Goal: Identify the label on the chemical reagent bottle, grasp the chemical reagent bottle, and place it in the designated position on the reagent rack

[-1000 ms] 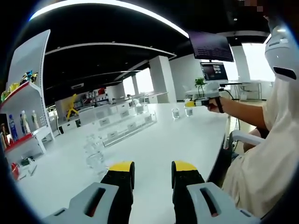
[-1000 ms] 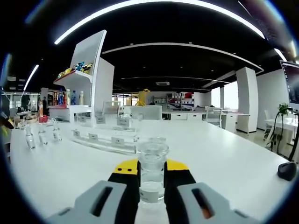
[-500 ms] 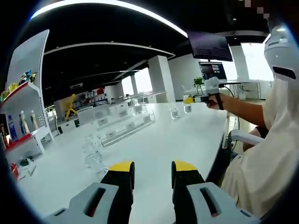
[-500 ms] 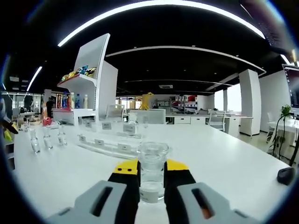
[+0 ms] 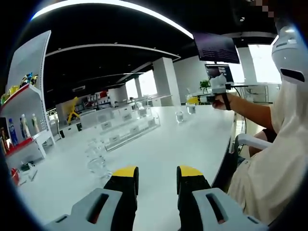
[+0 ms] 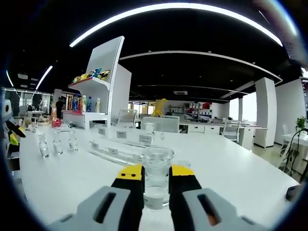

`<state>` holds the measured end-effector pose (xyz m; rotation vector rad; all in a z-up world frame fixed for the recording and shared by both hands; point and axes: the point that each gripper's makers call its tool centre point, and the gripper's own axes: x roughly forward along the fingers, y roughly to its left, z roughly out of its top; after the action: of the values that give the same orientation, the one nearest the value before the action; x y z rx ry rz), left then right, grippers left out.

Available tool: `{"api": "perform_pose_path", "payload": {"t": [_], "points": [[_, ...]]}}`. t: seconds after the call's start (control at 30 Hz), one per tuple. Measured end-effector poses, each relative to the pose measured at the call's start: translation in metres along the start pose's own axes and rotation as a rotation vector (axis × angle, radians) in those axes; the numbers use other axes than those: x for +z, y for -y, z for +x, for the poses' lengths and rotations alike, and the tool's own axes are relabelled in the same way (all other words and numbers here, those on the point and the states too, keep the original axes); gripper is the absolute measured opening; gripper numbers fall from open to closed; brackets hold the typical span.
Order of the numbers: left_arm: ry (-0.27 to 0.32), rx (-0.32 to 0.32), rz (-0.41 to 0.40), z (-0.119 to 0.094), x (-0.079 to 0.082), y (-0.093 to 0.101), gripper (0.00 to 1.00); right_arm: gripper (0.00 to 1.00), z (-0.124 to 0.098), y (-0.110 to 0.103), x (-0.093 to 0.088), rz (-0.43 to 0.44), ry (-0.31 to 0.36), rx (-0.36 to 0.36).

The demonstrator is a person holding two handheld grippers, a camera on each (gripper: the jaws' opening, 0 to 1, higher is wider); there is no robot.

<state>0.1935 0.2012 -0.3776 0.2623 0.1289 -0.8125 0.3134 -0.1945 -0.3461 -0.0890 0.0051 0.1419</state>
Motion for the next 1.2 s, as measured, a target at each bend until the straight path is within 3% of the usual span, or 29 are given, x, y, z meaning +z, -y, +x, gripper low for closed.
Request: {"api": "perform_pose_path", "payload": {"t": [0.67, 1.2], "points": [[0.01, -0.01, -0.002, -0.001, 0.001, 0.001, 0.32, 0.18, 0.016, -0.047, 0.044, -0.034, 0.052, 0.13], [0.008, -0.01, -0.01, -0.001, -0.001, -0.001, 0.32, 0.18, 0.046, -0.061, 0.061, -0.031, 0.073, 0.167]]}}
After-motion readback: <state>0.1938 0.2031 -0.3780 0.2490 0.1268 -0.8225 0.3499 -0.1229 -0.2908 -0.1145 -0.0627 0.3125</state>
